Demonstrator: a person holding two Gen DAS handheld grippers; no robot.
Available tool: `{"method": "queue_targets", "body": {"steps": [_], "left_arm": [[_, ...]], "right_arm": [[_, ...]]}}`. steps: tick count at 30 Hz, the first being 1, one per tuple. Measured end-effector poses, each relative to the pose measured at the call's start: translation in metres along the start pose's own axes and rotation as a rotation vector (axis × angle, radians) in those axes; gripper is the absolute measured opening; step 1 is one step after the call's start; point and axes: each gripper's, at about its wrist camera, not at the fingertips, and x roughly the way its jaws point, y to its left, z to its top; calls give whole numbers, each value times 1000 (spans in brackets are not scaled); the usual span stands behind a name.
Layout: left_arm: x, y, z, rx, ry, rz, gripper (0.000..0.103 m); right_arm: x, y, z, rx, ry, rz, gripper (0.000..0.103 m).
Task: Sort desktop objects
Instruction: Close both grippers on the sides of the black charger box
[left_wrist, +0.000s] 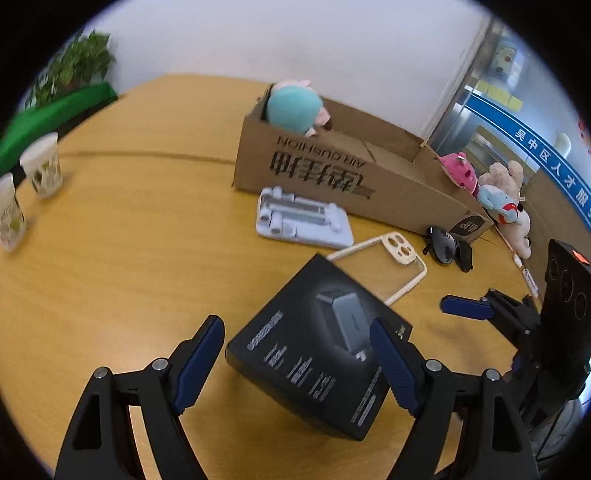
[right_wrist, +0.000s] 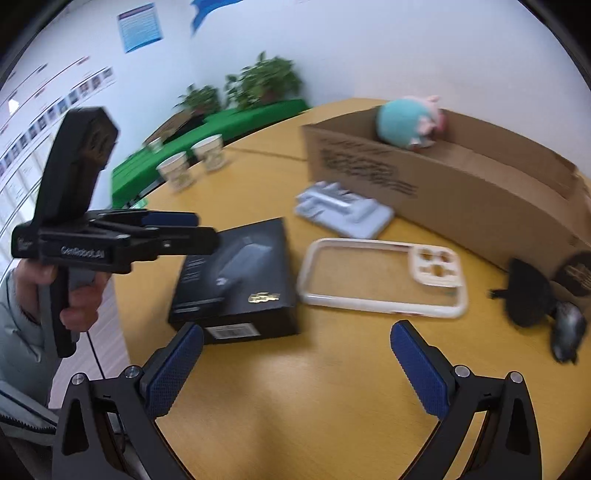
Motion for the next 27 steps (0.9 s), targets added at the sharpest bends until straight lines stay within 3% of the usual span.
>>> {"method": "queue_targets", "body": {"steps": [6, 8, 12, 15, 22, 27], "left_arm": [[18, 1, -9, 0, 57, -75, 74], [20, -6, -9, 22, 53, -68, 74], [30, -23, -9, 47, 80, -136, 71], [42, -52, -12, 104, 121, -225, 65], [70, -111, -7, 220, 165, -308, 65], [71, -106, -2, 195, 201, -297, 65]], "right_arm": [[34, 17, 2, -36, 72, 97, 103], [39, 22, -3, -49, 109, 141, 103], [25, 24, -21, -97, 115, 128, 103], [9, 14, -38, -52, 115, 122, 102], [-34, -7, -74, 13, 84, -48, 102], [-52, -18, -84, 9, 75, -137, 99]]}}
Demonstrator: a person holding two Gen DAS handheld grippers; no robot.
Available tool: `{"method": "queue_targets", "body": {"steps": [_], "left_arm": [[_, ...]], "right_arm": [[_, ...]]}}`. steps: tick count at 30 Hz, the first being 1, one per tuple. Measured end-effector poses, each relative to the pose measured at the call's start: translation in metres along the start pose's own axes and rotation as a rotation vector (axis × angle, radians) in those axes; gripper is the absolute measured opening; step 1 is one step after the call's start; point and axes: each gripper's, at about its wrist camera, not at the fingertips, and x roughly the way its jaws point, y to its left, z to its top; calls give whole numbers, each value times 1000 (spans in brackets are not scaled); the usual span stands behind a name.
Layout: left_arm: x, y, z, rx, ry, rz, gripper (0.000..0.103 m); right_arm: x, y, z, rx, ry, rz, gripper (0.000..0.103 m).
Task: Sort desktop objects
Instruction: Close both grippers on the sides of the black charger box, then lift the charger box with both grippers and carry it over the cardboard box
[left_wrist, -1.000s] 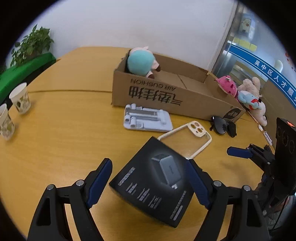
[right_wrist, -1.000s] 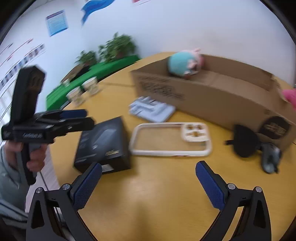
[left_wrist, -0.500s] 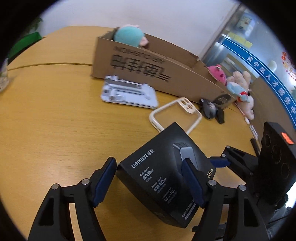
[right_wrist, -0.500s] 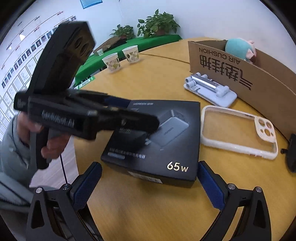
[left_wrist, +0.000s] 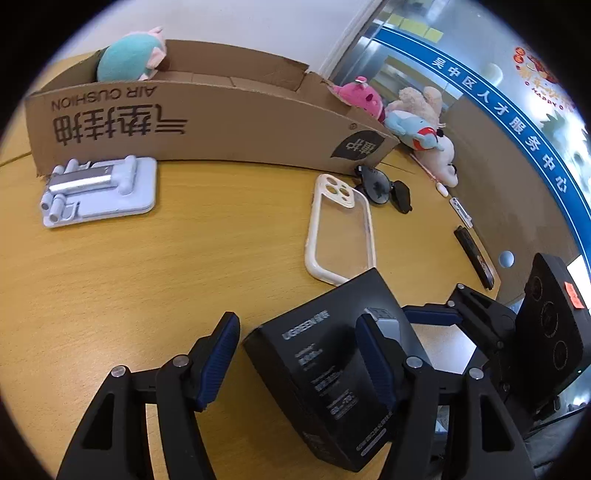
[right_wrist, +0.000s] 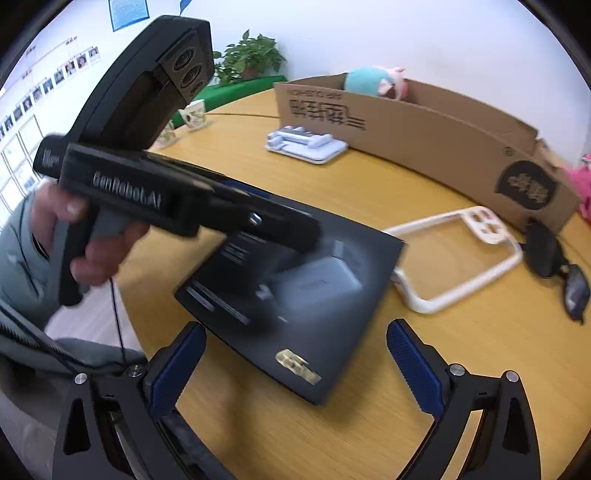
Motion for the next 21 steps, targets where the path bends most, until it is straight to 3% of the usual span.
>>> {"method": "queue_targets", "body": {"steps": [4, 6, 15, 21], "left_arm": [[1, 2, -5, -38, 22, -18, 65], [2, -2, -8, -24, 27, -10, 70], [-11, 4, -4, -44, -36, 82, 70], [-46, -2, 40, 30, -172, 107, 69]], "right_arm": [[2, -11, -3, 22, 9, 29, 95], [10, -7, 0, 17, 26, 70, 79], [20, 11, 15, -19, 4, 22, 78], [5, 7, 49, -14, -115, -16, 78]]}}
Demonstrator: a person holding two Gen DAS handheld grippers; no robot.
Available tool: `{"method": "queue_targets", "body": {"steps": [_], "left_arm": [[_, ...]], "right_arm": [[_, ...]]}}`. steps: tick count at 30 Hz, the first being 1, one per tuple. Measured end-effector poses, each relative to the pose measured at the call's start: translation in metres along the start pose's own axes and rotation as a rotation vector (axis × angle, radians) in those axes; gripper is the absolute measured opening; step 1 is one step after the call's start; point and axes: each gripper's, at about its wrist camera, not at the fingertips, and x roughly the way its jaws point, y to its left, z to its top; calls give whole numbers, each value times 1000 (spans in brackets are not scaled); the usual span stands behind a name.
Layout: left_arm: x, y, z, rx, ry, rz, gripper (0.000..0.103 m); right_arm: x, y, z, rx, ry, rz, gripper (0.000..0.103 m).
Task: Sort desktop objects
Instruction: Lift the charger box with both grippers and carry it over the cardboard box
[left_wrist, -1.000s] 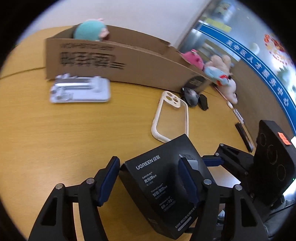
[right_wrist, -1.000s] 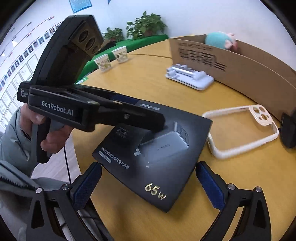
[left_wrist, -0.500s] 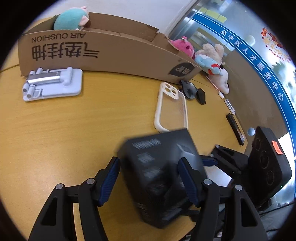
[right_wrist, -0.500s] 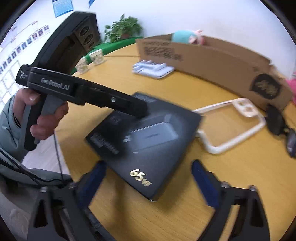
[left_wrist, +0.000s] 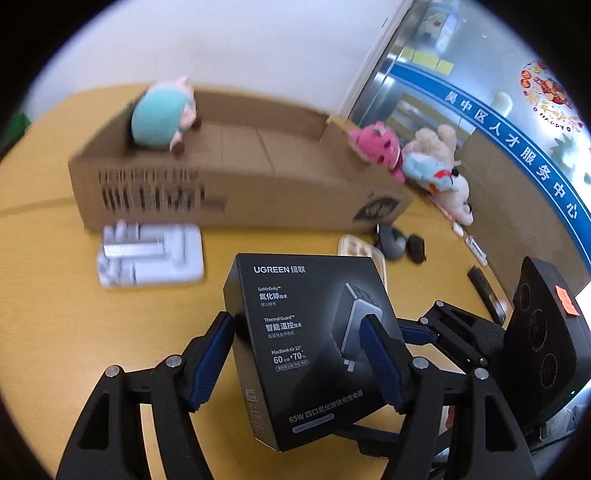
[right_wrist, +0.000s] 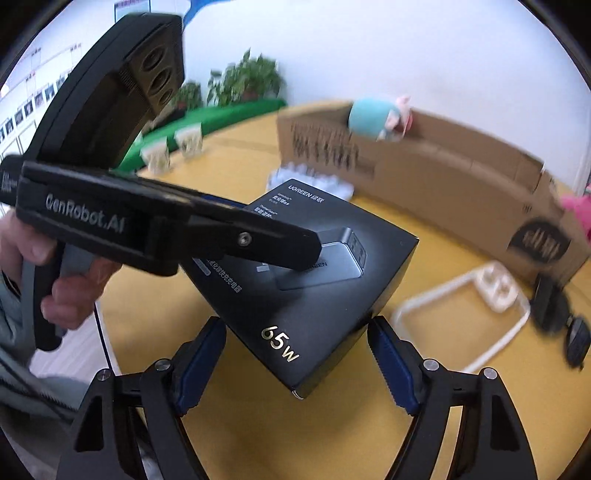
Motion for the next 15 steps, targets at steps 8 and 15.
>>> {"method": "queue_targets", "body": {"steps": [8, 15], "left_arm": [[-30, -11, 90, 114, -221, 62, 69], [-50, -14, 175, 160, -372, 24, 69]], "right_arm": [[-18, -22, 90, -93, -129, -107, 78], [-49, -58, 175, -136, -270, -141, 78]]}}
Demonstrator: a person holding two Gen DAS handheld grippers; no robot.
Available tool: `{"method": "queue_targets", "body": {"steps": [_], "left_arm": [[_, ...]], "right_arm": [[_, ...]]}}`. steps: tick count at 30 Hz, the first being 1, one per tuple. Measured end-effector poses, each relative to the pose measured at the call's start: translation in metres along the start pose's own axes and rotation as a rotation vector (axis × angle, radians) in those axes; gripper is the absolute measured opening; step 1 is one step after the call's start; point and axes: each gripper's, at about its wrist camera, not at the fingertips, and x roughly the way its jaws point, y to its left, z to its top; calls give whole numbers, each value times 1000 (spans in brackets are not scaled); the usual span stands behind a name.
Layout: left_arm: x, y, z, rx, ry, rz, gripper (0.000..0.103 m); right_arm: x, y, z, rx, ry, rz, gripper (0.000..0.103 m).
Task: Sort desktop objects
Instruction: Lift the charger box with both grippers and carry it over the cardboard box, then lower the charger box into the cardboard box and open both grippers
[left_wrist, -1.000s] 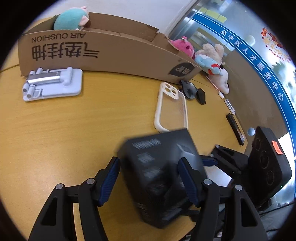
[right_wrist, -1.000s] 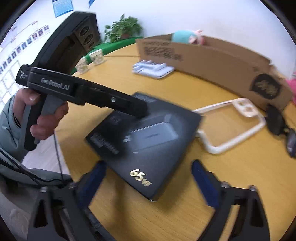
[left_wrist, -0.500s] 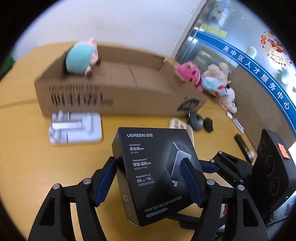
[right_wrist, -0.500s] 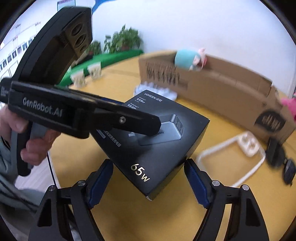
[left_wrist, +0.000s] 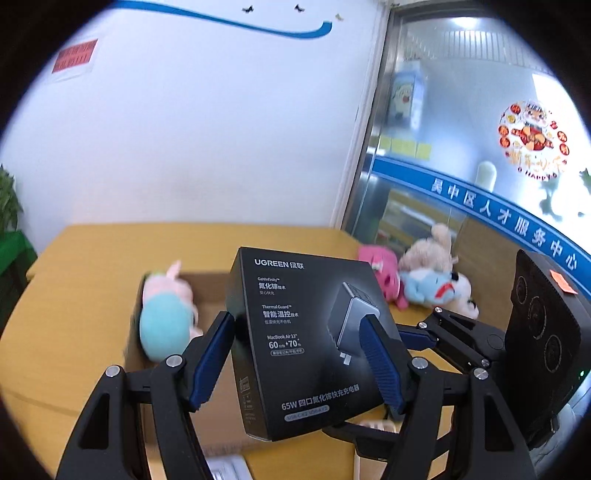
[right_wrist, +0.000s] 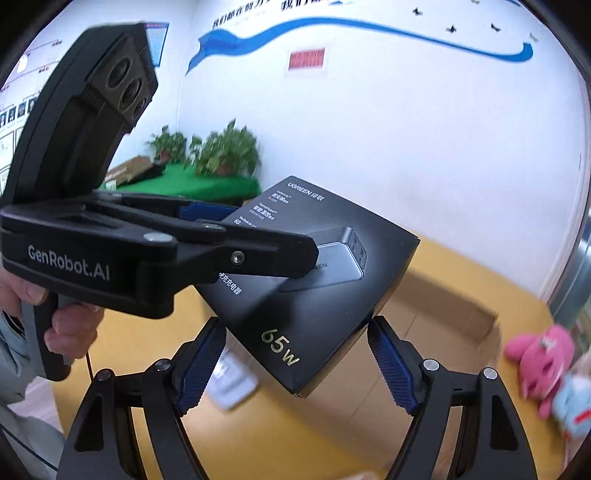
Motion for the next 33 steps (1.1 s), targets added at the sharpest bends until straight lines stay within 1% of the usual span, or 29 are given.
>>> {"method": "queue_targets", "body": {"steps": [4, 9, 12, 17, 21, 24, 26, 29, 33], "left_arm": [[9, 2, 41, 19, -60, -14, 69], [24, 6, 70, 25, -89, -30, 69], [35, 10, 81, 33, -84, -27, 69], [60, 21, 91, 40, -68, -25, 69], [93, 37, 92, 19, -24, -33, 69], [125, 55, 86, -3, 31, -28, 69], [152, 67, 77, -21, 87, -20, 69], [193, 86, 60, -71, 185, -10, 69], [242, 111, 28, -130, 307, 19, 69]], "right_arm": [[2, -28, 39, -8, -59, -15, 78], [6, -55, 76, -27, -92, -36, 80], [12, -68, 87, -32, -91, -41, 81], [31, -89, 93, -16, -78, -29, 81], [51, -113, 89, 8, -49, -10, 81], [75, -129, 83, 37, -12, 12, 81], [94, -140, 74, 62, 22, 30, 81], [135, -158, 55, 94, 94, 50, 81], [197, -179, 23, 162, 215, 111, 81]]}}
